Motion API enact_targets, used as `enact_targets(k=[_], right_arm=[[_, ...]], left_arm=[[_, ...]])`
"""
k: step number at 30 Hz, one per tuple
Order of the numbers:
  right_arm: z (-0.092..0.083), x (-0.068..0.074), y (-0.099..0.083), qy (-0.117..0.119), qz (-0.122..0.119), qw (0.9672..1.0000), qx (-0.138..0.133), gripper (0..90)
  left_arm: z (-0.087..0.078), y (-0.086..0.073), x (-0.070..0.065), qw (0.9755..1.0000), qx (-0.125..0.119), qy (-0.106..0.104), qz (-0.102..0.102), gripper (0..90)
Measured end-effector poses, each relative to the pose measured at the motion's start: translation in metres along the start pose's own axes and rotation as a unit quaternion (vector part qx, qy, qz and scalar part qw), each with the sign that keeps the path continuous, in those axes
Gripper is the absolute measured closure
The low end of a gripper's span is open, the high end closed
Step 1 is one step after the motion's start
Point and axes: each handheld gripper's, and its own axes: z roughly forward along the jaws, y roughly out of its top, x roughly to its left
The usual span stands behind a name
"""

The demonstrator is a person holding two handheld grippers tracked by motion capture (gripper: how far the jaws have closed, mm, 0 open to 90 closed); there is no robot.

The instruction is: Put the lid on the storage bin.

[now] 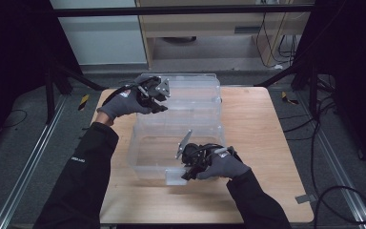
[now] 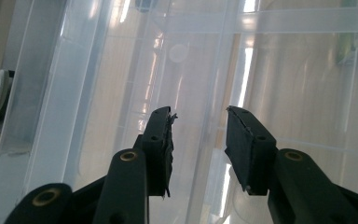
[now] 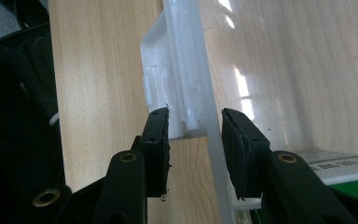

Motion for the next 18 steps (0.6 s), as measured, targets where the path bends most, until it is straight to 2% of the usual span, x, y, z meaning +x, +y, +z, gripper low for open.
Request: enact_targets(k=[7, 12, 18], right_arm=[[0.0002, -0.0003, 0.0007, 0.001, -0.002, 1.0, 0.001, 62.9], [0.0004, -0.0004, 0.0014, 0.002, -0.001, 1.0, 0.003, 62.9], [0.0005, -0.0008, 0.0017, 0.0, -0.003, 1.0, 0.004, 62.9]], left_arm=[[0.006, 0.0006, 0.0014, 1.0, 0.006, -0.003, 0.0, 64.1], [0.0061, 0.0029, 0.0007, 0.9998, 0.014, -0.003, 0.012, 67.6], [0.0022, 0.007, -0.0001, 0.9992, 0.029, -0.011, 0.025, 77.8]])
